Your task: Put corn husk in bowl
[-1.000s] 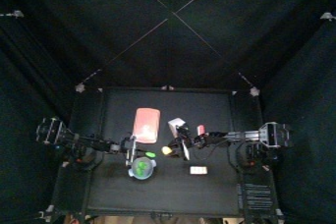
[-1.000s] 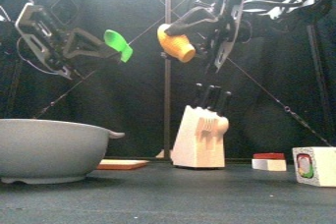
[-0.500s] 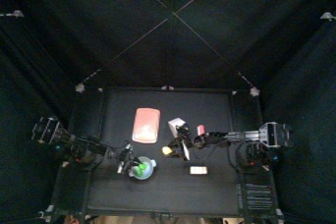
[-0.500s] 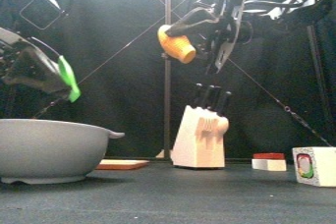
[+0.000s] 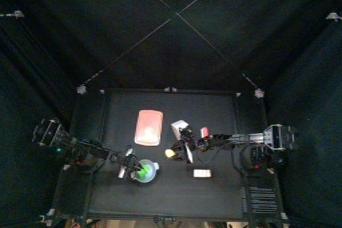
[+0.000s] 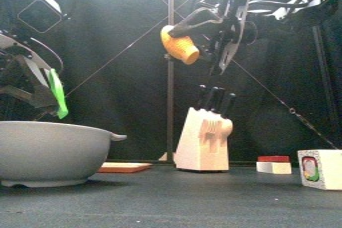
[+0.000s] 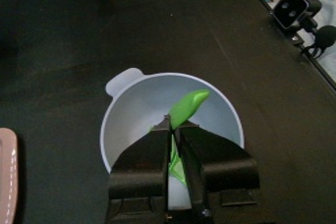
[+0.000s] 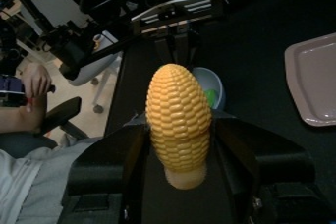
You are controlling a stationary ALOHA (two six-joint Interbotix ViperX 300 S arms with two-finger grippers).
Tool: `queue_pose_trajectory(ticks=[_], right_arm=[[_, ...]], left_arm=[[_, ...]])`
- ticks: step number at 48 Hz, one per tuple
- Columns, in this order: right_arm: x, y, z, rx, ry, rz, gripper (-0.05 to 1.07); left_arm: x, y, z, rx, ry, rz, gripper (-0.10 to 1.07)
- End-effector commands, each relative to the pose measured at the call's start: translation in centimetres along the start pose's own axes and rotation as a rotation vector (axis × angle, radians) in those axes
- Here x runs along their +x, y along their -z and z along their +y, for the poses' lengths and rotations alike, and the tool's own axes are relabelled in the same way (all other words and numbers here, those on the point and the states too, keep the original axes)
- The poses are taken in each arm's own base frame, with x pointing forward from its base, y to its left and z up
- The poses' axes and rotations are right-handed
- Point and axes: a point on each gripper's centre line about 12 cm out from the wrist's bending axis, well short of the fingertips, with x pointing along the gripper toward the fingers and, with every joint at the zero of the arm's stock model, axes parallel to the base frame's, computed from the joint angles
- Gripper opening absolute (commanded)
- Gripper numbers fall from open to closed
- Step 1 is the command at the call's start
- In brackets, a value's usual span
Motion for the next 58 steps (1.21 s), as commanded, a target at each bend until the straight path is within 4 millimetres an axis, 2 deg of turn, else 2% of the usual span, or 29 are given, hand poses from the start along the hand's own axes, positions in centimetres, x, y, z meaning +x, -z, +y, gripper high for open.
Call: queue_pose_trajectory(ticks=[1, 7, 13, 58], right_arm=[[-0.62, -1.44, 0.71, -0.014, -0.016, -0.044, 0.55], [-0.62, -1.44, 0.71, -0.014, -0.016, -0.044, 0.55], [-0.62, -1.44, 0.71, -0.014, -0.016, -0.044, 0.55], [-0.47, -1.16, 0.48, -0.01, -0.008, -0.034, 0.55]], left_arm=[[0.08, -0.97, 0.16, -0.022, -0.012, -0.033, 0.72], [0.03, -0.82, 0.3, -0.044, -0.024, -0.028, 0.88], [0.07, -0.94, 0.36, -0.044, -0.027, -0.031, 0.95], [0.17, -1.63, 0.3, -0.032, -0.023, -0.057, 0.95]])
